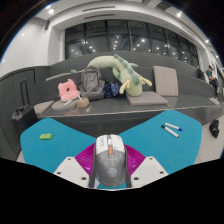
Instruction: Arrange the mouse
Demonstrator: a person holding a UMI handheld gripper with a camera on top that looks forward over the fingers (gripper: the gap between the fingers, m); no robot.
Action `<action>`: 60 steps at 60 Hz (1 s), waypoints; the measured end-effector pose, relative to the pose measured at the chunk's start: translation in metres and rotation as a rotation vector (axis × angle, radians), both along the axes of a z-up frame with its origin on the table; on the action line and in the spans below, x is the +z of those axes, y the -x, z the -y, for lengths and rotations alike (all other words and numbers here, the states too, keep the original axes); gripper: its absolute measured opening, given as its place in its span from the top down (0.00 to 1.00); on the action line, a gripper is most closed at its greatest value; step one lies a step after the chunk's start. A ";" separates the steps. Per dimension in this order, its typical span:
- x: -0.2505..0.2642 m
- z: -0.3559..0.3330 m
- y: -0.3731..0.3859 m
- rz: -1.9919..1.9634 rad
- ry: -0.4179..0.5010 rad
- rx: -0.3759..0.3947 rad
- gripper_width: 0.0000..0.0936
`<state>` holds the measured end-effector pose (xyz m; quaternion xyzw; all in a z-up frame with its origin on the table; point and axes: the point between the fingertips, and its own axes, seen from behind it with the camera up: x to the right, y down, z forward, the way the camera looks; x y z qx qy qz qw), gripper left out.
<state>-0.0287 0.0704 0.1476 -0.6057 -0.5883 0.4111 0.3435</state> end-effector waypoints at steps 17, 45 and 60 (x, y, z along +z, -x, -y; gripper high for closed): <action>-0.108 0.143 -0.001 0.172 0.006 0.030 0.56; -0.119 0.141 -0.018 0.160 -0.018 -0.093 0.08; -0.059 0.118 -0.139 0.089 -0.010 -0.097 0.08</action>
